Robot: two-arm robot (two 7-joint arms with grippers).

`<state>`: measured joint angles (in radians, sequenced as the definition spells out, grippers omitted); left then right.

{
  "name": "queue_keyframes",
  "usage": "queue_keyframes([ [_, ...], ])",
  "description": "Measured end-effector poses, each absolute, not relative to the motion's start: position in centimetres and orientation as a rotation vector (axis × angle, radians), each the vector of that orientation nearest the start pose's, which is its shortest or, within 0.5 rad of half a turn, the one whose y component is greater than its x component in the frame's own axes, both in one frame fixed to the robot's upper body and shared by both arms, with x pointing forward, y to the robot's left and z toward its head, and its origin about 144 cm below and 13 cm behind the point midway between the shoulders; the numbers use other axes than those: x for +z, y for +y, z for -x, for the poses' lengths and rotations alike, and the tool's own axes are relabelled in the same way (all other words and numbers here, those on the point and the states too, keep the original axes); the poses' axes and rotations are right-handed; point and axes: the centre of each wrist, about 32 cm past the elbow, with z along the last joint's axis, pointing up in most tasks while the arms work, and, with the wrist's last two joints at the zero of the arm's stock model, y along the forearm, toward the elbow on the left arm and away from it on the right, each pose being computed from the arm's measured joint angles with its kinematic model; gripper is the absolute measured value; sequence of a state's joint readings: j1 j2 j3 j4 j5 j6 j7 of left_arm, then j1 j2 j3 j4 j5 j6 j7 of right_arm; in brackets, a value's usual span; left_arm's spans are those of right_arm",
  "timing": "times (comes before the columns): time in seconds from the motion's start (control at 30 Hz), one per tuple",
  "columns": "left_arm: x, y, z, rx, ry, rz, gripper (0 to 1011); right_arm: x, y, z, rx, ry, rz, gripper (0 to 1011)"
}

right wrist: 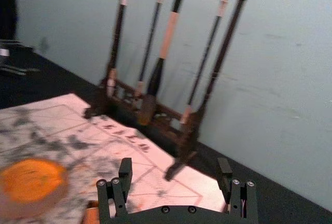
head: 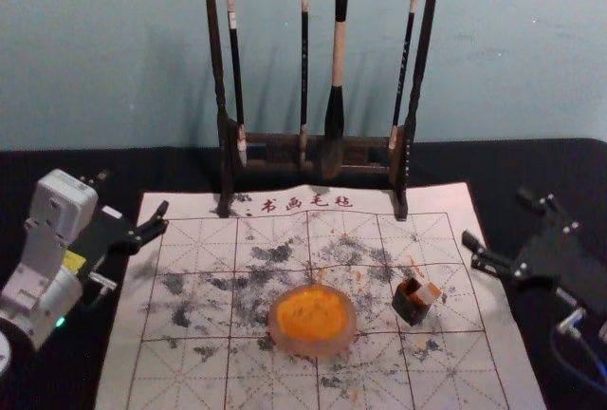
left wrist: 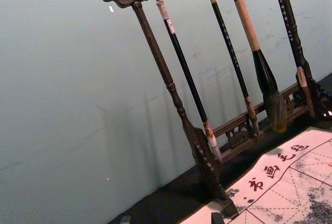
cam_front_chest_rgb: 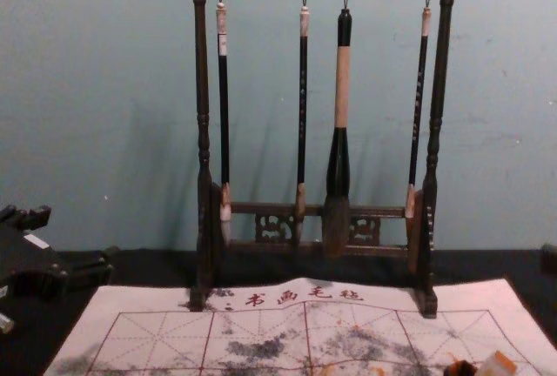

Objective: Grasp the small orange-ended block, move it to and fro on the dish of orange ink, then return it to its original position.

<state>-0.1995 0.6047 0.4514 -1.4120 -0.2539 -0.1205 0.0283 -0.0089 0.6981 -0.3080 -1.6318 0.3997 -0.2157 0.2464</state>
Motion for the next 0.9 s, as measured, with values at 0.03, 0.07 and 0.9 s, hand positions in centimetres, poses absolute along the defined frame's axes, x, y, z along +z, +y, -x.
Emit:
queue_keyframes([
  [0.03,114.0,31.0,-48.9,1.248,-0.285,-0.305,1001,116.2,-32.9,-43.9,-0.980,-0.235,0.144,1000],
  [0.07,114.0,31.0,-48.9,1.248,-0.285,-0.305,1001,116.1,-32.7,-43.6,-0.959,-0.228,0.142,1000],
  [0.9,114.0,31.0,-48.9,1.248,-0.285,-0.304,1001,114.0,-30.9,-43.3,-0.786,-0.048,0.243,1000],
])
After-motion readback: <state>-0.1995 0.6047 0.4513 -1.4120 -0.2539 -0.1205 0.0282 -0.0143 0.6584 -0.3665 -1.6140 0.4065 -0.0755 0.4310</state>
